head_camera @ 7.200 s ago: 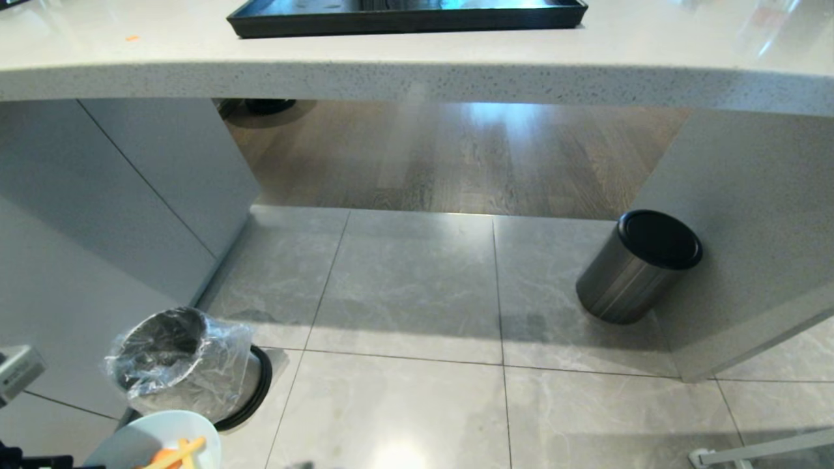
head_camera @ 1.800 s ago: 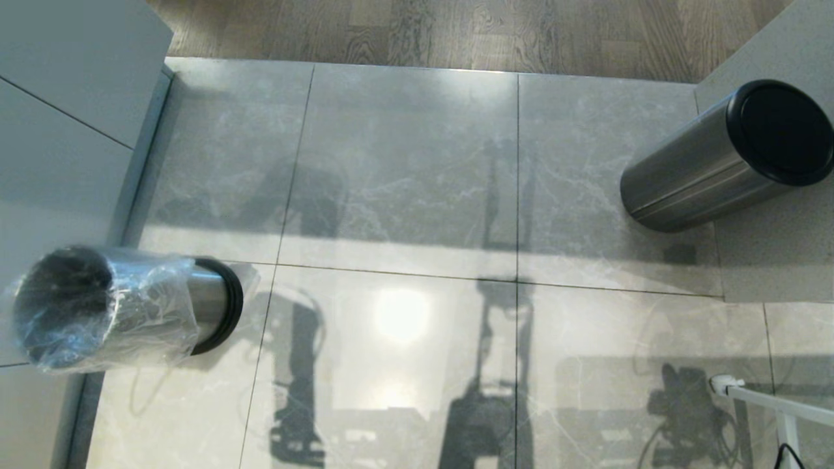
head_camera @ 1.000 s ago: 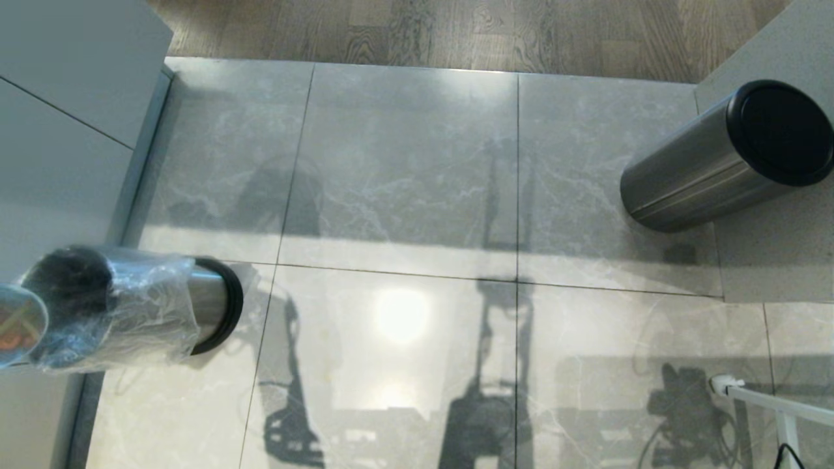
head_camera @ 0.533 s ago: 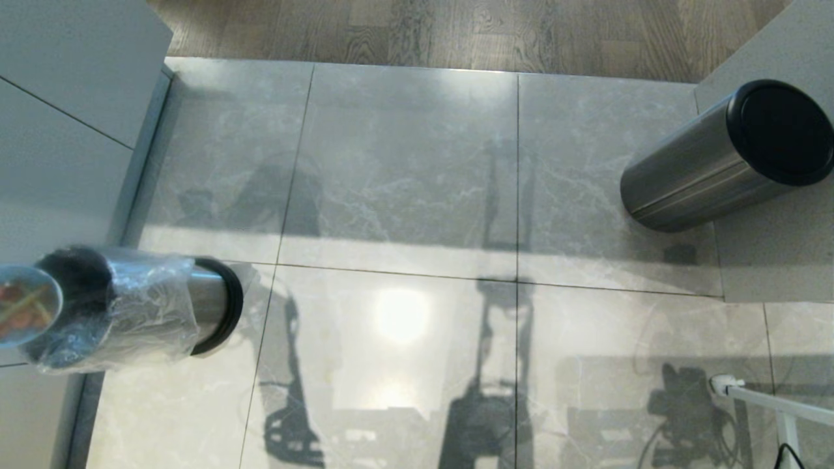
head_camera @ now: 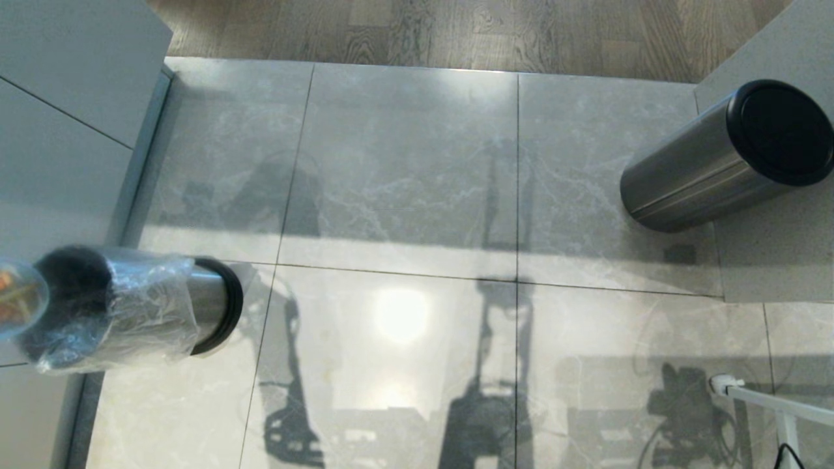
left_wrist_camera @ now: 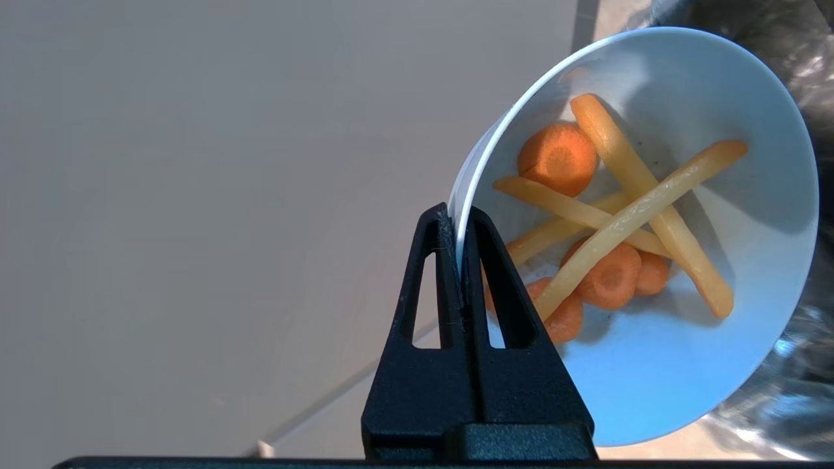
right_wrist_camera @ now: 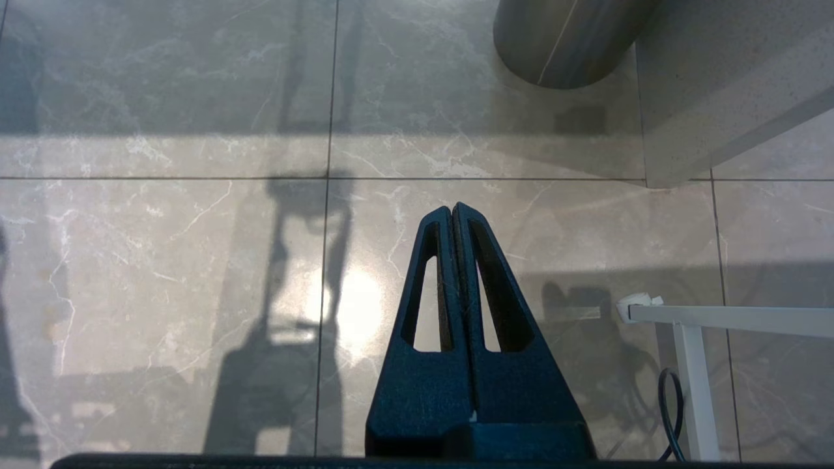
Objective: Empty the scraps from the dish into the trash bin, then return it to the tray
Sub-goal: Pour the leftover food from the bowl into the trash can
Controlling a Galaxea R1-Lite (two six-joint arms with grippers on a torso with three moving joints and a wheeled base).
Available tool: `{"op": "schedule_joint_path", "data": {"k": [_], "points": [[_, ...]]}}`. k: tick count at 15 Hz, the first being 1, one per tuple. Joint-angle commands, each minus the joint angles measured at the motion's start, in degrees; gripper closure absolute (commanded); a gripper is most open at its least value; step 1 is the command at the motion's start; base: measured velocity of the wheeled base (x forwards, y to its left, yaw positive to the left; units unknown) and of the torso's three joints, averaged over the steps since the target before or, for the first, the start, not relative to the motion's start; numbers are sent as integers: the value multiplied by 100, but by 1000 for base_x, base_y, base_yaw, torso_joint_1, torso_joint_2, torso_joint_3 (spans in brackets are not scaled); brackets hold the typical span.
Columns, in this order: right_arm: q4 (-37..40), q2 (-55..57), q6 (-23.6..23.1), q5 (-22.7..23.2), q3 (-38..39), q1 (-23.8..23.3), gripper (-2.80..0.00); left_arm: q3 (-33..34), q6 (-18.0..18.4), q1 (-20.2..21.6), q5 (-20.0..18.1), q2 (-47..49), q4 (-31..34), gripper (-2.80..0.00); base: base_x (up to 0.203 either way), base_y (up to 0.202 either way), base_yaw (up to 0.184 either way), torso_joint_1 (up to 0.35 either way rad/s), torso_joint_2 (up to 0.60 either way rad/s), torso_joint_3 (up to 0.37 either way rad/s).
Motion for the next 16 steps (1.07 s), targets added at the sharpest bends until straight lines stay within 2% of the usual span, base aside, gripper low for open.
{"op": "schedule_joint_path", "data": {"k": [1,8,11,13,16], "points": [[-8,0,4,0,0,0,0,-93,177,1,54,-19,-33,0,0,0,0,0,0,0],[1,0,4,-9,0,0,0,-193,1303,-46,602,-136,-34,0,0,0,0,0,0,0],[-8,0,4,0,0,0,0,-184,1564,-291,891,-194,-34,0,0,0,0,0,0,0],[-8,0,4,0,0,0,0,-166,1739,-553,1227,-274,-34,0,0,0,0,0,0,0],[-4,0,4,-5,0,0,0,-117,1932,-761,1407,-290,-34,0,0,0,0,0,0,0]]}}
